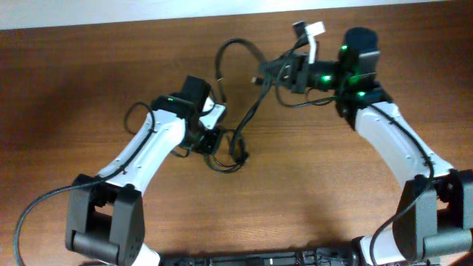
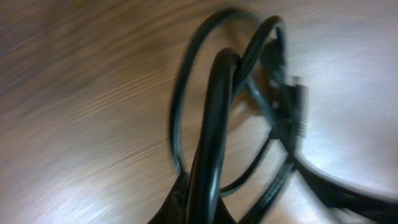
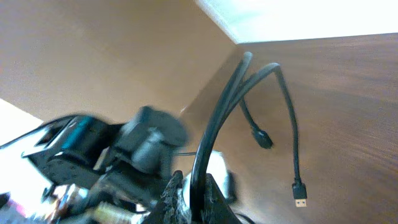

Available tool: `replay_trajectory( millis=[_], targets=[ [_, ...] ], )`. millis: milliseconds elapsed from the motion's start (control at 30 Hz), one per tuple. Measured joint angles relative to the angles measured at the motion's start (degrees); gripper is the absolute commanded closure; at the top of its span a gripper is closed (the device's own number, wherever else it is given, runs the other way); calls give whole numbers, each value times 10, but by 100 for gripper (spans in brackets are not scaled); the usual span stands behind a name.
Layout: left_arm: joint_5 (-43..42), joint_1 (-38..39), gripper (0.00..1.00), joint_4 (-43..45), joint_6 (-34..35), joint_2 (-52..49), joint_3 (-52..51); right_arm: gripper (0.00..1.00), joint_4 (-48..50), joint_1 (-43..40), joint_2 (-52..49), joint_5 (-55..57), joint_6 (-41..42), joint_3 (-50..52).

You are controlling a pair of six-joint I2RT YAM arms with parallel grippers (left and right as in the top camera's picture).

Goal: Untangle cables

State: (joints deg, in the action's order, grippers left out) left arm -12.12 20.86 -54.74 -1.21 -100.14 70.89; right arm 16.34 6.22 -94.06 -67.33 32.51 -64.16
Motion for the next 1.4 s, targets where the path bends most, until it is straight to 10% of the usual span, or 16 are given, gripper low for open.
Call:
replay_trajectory(
  millis=[100,233,333,400,500,533,600,833,967,1267,1333,1400],
  targets=[
    [60,-110,100,-14,35,19,6,96,-331,-125,2,264,-25,-3],
    [-23,-221,100,-2,12,221,22,96,-461,-228,3,414,-32,-3],
    [-40,-234,68,6,12,277,22,96,-497,-228,3,416,-57,-3],
    [18,-270,5,14,55,273,22,95,-490,-207,2,402,-94,-3],
    [0,-269,1,14,78,235,24,89,-452,-42,2,356,-117,-3],
    [-7,-269,1,14,80,216,25,77,-432,29,2,346,-134,-3],
    [-19,-269,1,14,80,190,25,1,-400,113,2,340,-178,-7],
    [-29,-269,1,13,80,176,25,1,-663,130,5,597,-65,-96],
    [-29,-269,1,13,80,176,25,1,-695,130,5,523,-37,-92],
    [-29,-269,1,13,80,176,25,30,-526,155,7,590,97,162],
    [-29,-269,1,12,80,176,25,60,-516,156,8,592,93,164],
    [-29,-269,1,12,80,176,25,70,-514,156,8,596,97,166]
  ],
)
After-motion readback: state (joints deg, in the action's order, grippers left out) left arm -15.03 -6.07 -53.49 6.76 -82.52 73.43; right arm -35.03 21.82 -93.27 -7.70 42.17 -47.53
